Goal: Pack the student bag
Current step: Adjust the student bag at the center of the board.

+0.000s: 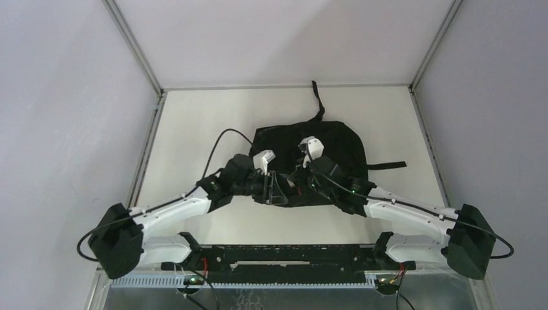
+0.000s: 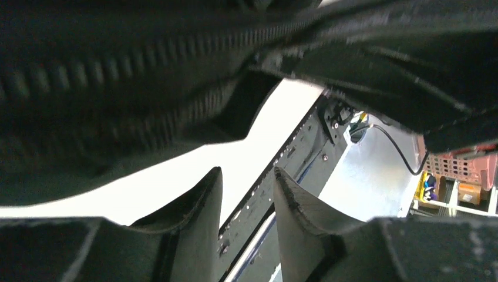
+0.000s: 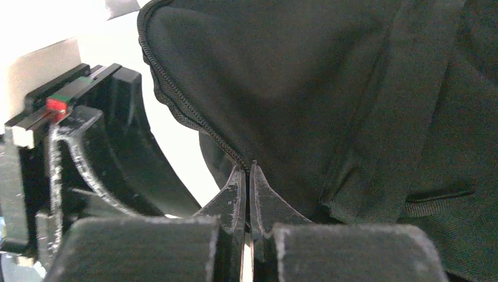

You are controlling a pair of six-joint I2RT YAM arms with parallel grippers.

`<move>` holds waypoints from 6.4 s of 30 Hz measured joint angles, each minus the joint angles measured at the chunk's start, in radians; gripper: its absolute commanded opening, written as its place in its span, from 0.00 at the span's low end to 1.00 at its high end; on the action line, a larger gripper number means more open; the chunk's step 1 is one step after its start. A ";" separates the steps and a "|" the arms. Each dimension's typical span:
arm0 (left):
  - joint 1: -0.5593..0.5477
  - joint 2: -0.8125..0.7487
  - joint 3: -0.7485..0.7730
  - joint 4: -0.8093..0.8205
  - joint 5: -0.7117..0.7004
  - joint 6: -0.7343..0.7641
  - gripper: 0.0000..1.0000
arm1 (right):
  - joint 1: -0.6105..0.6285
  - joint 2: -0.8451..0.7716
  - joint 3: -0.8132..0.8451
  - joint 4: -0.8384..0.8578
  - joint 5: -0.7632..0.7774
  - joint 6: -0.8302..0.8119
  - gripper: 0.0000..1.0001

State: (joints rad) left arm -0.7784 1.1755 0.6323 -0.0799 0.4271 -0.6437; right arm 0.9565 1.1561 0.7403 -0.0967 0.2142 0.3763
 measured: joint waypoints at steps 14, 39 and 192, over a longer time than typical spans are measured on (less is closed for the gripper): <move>-0.005 0.247 0.061 0.290 0.035 -0.060 0.44 | -0.021 -0.040 -0.045 0.012 -0.037 0.075 0.00; -0.008 0.397 0.061 0.466 0.088 -0.170 0.43 | -0.045 -0.045 -0.048 0.010 -0.011 0.075 0.00; 0.034 0.320 0.085 0.183 -0.081 0.038 0.32 | 0.023 -0.421 -0.211 -0.228 0.092 -0.060 0.75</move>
State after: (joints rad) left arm -0.7441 1.4960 0.7170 0.1032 0.3458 -0.6056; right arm 0.9791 0.7349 0.5293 -0.3248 0.3058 0.3161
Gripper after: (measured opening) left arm 0.320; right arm 0.731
